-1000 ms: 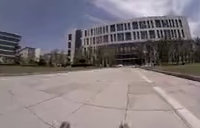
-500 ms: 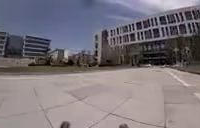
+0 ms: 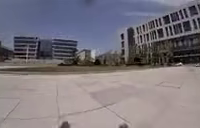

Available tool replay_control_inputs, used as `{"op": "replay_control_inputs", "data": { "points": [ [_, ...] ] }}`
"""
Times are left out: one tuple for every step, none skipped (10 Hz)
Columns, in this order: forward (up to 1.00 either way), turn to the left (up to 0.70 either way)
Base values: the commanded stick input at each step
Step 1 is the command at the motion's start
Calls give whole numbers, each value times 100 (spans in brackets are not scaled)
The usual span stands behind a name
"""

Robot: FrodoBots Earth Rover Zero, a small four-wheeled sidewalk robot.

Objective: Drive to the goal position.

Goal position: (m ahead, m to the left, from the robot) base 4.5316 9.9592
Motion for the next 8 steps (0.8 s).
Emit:
{"op": "replay_control_inputs", "data": {
  "points": [
    [70,35],
    [70,35],
    [70,35],
    [70,35],
    [70,35],
    [70,35],
    [70,35],
    [70,35]
  ]
}}
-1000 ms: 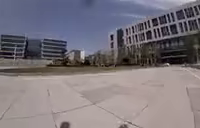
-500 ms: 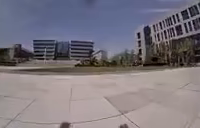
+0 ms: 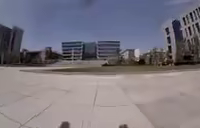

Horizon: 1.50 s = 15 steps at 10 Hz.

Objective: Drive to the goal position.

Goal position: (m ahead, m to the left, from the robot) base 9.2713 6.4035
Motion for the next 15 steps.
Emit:
{"op": "replay_control_inputs", "data": {
  "points": [
    [70,35],
    [70,35],
    [70,35],
    [70,35],
    [70,35],
    [70,35],
    [70,29],
    [70,10],
    [70,0],
    [70,0],
    [70,0],
    [70,0],
    [70,0],
    [70,0],
    [70,0]
  ]
}}
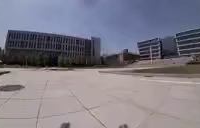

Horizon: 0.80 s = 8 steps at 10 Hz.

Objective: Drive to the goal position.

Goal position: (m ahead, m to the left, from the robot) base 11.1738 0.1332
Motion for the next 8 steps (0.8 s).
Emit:
{"op": "replay_control_inputs", "data": {
  "points": [
    [70,0],
    [70,0],
    [70,0],
    [70,0],
    [70,0],
    [70,0],
    [70,0],
    [70,0]
  ]
}}
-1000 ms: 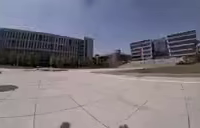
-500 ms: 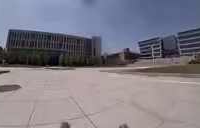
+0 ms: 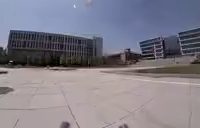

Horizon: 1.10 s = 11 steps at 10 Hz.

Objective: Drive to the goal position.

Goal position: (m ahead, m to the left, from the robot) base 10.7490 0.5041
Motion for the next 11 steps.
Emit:
{"op": "replay_control_inputs", "data": {
  "points": [
    [70,0],
    [70,0],
    [70,10],
    [70,32],
    [70,35],
    [70,35],
    [70,35],
    [70,35],
    [70,18],
    [70,0],
    [70,0]
  ]
}}
